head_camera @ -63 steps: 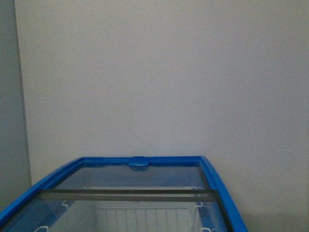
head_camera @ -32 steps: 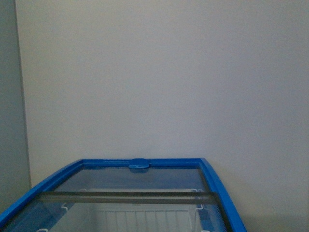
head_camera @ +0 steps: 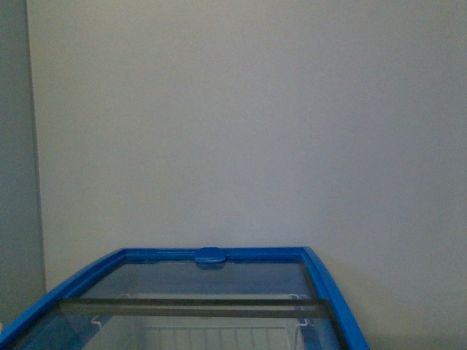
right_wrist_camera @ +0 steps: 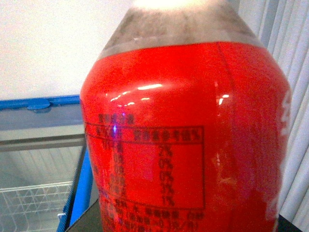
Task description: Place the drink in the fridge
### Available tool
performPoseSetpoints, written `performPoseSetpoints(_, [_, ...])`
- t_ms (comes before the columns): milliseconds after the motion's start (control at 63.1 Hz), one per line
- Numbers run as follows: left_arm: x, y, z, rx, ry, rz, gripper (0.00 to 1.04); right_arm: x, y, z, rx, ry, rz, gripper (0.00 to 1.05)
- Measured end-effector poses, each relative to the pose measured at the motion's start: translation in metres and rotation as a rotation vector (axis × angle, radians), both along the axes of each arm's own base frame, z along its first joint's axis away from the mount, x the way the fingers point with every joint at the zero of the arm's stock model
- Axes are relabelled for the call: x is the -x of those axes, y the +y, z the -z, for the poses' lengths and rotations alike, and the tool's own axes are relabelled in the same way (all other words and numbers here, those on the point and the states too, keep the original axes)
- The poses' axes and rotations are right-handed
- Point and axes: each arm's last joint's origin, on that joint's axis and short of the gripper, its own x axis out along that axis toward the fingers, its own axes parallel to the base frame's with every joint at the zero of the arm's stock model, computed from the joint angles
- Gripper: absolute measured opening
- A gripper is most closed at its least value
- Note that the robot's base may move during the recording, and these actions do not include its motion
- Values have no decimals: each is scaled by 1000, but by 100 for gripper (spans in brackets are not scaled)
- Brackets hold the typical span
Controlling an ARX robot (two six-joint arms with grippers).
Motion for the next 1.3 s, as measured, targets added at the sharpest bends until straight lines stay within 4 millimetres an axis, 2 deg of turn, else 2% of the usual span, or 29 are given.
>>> performPoseSetpoints(285, [-25, -18, 24, -86, 23, 51, 97, 0, 0, 0, 0, 0, 0, 37])
performPoseSetpoints(618, [-65, -28, 35, -195, -139, 54, 97, 0, 0, 0, 0, 0, 0, 37])
performPoseSetpoints(776, [-81, -33, 41, -193, -181, 55, 97, 0, 0, 0, 0, 0, 0, 37])
performPoseSetpoints(1062, [-133, -44, 20, -246, -329, -13, 97, 0, 0, 0, 0, 0, 1, 37])
performPoseSetpoints(1299, [-185, -62, -4, -268, -453, -178, 97, 0, 0, 0, 0, 0, 1, 37])
